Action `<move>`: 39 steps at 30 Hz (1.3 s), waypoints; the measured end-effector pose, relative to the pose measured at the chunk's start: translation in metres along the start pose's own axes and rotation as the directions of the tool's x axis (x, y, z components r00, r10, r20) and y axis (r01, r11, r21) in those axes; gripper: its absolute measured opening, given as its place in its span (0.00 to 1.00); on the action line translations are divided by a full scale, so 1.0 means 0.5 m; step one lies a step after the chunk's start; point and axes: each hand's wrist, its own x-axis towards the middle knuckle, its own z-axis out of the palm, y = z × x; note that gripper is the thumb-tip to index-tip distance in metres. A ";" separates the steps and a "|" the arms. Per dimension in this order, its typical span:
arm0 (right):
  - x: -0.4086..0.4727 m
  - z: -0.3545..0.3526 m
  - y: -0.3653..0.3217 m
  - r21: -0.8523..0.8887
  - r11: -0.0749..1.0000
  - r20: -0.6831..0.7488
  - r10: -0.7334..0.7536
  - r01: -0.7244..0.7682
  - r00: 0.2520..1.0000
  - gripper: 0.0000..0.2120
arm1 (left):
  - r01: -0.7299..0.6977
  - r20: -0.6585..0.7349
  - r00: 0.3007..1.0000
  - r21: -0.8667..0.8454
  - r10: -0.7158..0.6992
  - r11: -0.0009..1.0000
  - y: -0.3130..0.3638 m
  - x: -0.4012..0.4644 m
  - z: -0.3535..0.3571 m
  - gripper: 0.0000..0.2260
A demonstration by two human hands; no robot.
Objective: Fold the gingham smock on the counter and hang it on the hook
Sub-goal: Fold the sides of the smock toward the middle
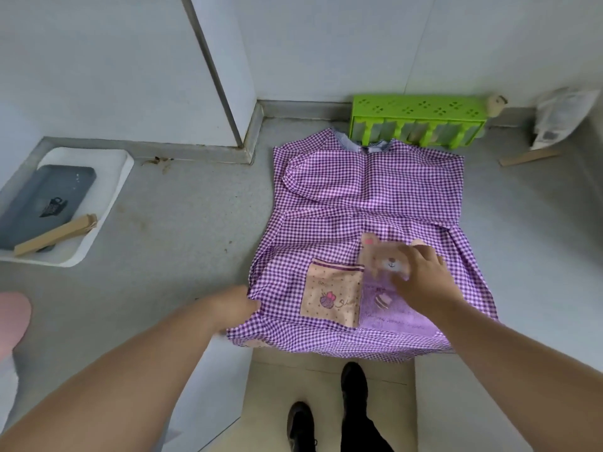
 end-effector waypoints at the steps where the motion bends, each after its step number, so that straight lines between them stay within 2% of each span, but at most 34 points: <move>1: -0.032 -0.006 0.035 0.031 0.996 -0.066 0.090 -0.088 0.994 0.30 | -0.042 -0.013 0.999 -0.004 0.042 0.999 0.009 -0.005 0.007 0.14; 3: -0.088 -0.012 0.100 0.150 0.942 -0.119 0.320 -0.301 0.940 0.26 | -0.089 -0.034 0.995 0.010 0.090 0.996 0.024 -0.012 0.018 0.13; 5: -0.133 -0.007 0.161 0.249 0.827 -0.062 0.533 -0.504 0.844 0.23 | -0.121 -0.092 0.988 0.001 0.121 0.993 0.039 -0.013 0.028 0.18; 7: -0.168 0.001 0.219 0.308 0.706 0.003 0.670 -0.638 0.743 0.25 | -0.136 -0.140 0.982 -0.081 0.124 0.987 0.058 -0.026 0.038 0.16; 9: -0.193 0.001 0.242 0.323 0.618 0.084 0.736 -0.717 0.672 0.22 | -0.116 -0.147 0.985 -0.192 0.088 0.975 0.065 -0.034 0.045 0.14; 11: -0.212 -0.014 0.232 0.343 0.617 0.113 0.722 -0.709 0.683 0.13 | -0.061 -0.110 0.993 -0.276 0.032 0.959 0.062 -0.038 0.049 0.13; 13: -0.210 -0.007 0.244 0.402 0.631 0.134 0.676 -0.663 0.724 0.09 | -0.014 -0.086 0.996 -0.351 -0.017 0.936 0.062 -0.042 0.047 0.11; 16: -0.190 0.013 0.257 0.503 0.576 0.197 0.650 -0.645 0.734 0.14 | 0.047 -0.052 0.996 -0.372 -0.072 0.927 0.057 -0.047 0.041 0.05; 19: -0.173 0.023 0.270 0.555 0.494 0.269 0.655 -0.670 0.706 0.18 | 0.107 -0.032 0.991 -0.355 -0.127 0.929 0.060 -0.060 0.039 0.12; 22: -0.174 0.019 0.267 0.539 0.496 0.333 0.616 -0.681 0.713 0.19 | 0.124 -0.015 0.990 -0.344 -0.138 0.931 0.061 -0.068 0.036 0.18; 26: -0.173 0.023 0.270 0.585 0.478 0.298 0.624 -0.655 0.722 0.16 | 0.135 -0.032 0.987 -0.372 -0.158 0.918 0.059 -0.079 0.028 0.18; 29: -0.178 0.013 0.267 0.568 0.489 0.298 0.628 -0.662 0.719 0.16 | 0.135 -0.065 0.982 -0.405 -0.176 0.904 0.067 -0.093 0.018 0.12; 32: -0.176 -0.032 0.252 0.631 0.531 0.244 0.556 -0.565 0.794 0.19 | 0.116 -0.058 0.985 -0.489 -0.164 0.864 0.075 -0.105 -0.008 0.08; 34: -0.177 -0.082 0.249 0.822 0.361 0.240 0.482 -0.441 0.842 0.20 | 0.048 -0.067 0.992 -0.579 -0.106 0.814 0.078 -0.110 -0.028 0.07; 35: -0.186 -0.105 0.244 0.872 0.268 0.283 0.410 -0.411 0.867 0.22 | 0.029 -0.078 0.992 -0.615 -0.097 0.788 0.076 -0.109 -0.034 0.07; 36: -0.197 -0.120 0.239 0.867 0.250 0.343 0.328 -0.431 0.880 0.23 | 0.008 -0.097 0.991 -0.631 -0.090 0.776 0.068 -0.113 -0.039 0.09; 38: -0.231 -0.118 0.239 0.666 0.540 0.429 0.287 -0.515 0.857 0.23 | 0.015 -0.123 0.987 -0.580 -0.106 0.814 0.044 -0.096 -0.035 0.15; 39: -0.251 -0.100 0.246 0.492 0.706 0.422 0.319 -0.510 0.849 0.23 | 0.028 -0.152 0.980 -0.530 -0.127 0.848 0.032 -0.080 -0.029 0.20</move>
